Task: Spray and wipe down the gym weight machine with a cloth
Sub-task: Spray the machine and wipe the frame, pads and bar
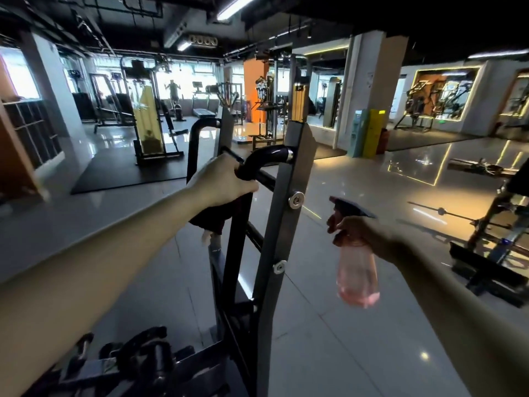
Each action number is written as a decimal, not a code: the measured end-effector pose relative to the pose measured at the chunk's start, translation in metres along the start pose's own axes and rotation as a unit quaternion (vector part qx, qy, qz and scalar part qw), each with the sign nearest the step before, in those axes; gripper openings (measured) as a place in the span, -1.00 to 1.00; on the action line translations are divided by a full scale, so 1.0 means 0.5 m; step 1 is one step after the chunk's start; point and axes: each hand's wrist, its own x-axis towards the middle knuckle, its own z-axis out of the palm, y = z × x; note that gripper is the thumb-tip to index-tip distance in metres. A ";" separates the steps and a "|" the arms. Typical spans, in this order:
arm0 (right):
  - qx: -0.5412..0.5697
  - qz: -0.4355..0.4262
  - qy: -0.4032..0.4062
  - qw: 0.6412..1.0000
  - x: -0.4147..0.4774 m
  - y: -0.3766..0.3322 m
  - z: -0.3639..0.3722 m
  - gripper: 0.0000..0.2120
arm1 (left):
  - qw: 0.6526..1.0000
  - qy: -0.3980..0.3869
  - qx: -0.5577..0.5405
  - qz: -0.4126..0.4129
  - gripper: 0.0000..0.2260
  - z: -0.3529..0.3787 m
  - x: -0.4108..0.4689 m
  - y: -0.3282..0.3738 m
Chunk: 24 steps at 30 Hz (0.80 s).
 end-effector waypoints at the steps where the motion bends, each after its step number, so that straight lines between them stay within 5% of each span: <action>1: -0.003 -0.009 -0.007 1.000 0.018 0.001 -0.003 -0.42 | 1.000 0.002 0.006 -0.002 -0.77 0.001 0.002 0.003; 8: 0.026 -0.044 -0.087 0.995 0.104 -0.001 -0.022 -0.41 | 0.999 0.013 0.032 -0.035 -0.74 -0.001 0.007 0.015; 17: 0.020 -0.020 -0.184 0.983 0.242 0.028 -0.036 -0.67 | 0.981 0.052 0.109 -0.154 -0.65 0.014 0.017 0.061; 24: 0.023 -0.078 -0.355 0.931 0.434 0.040 -0.030 -0.64 | 0.935 0.147 0.180 -0.266 -0.58 0.054 0.010 0.109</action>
